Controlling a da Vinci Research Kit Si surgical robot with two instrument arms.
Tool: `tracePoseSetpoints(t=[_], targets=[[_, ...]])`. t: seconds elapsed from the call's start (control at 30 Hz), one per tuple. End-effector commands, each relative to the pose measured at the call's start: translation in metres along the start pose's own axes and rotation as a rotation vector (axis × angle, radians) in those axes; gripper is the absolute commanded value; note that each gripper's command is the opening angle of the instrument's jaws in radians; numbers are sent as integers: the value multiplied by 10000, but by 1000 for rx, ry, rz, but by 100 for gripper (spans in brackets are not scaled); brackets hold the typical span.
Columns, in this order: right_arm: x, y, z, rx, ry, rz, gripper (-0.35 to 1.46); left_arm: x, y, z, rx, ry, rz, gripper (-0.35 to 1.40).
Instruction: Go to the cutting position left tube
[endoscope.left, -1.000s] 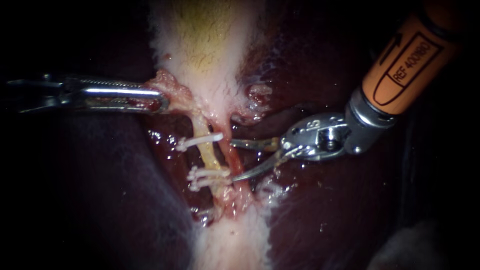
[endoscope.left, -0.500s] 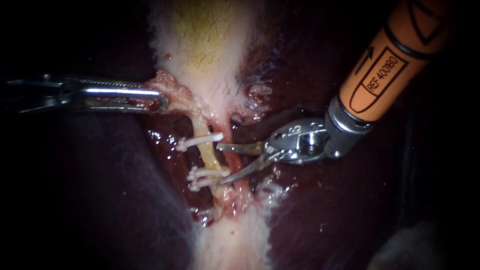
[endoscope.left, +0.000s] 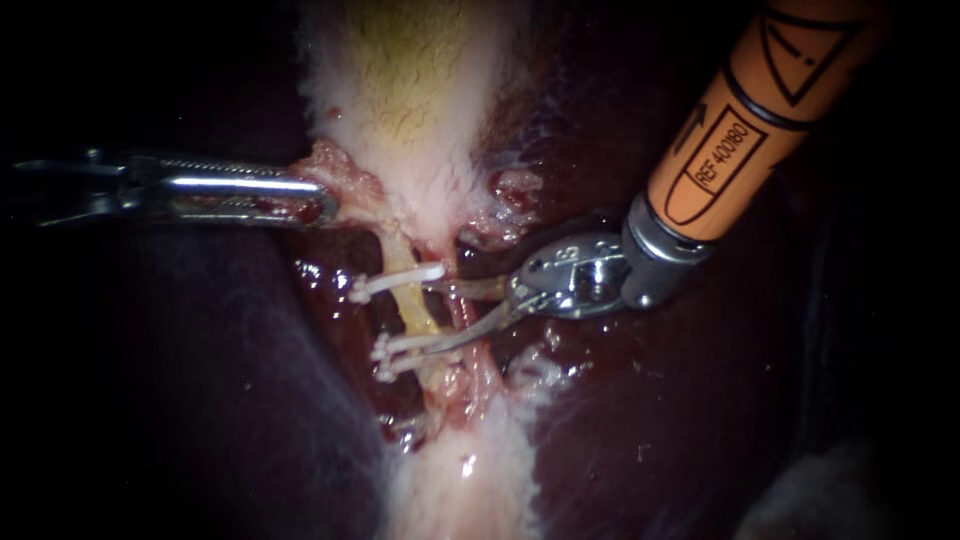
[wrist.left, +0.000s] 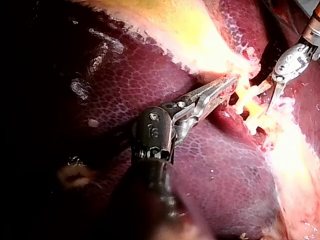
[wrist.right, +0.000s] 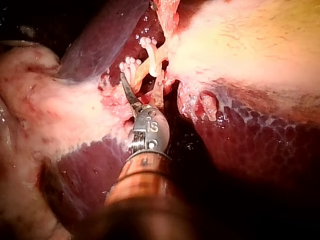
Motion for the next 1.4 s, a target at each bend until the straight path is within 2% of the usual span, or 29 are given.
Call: tracePoseSetpoints(t=[0.03,0.37,0.77,0.9,1.07,1.3,1.4], targets=[[2,0,2,3,0,1,145,-1,-1,0,-1,0,0,-35],[11,-4,16,37,-8,14,145,-1,-2,0,2,1,0,-35],[29,-22,37,113,-30,24,143,1,-13,-4,10,4,-2,-35],[35,-22,47,121,-34,36,140,1,-13,-5,11,4,-2,-35],[35,-22,56,119,-36,45,140,1,-13,-5,11,4,-2,-35],[34,-25,64,131,-8,54,138,1,-13,-5,10,3,-2,-35],[36,-28,65,144,19,58,136,1,-13,-5,10,4,-2,-35]])
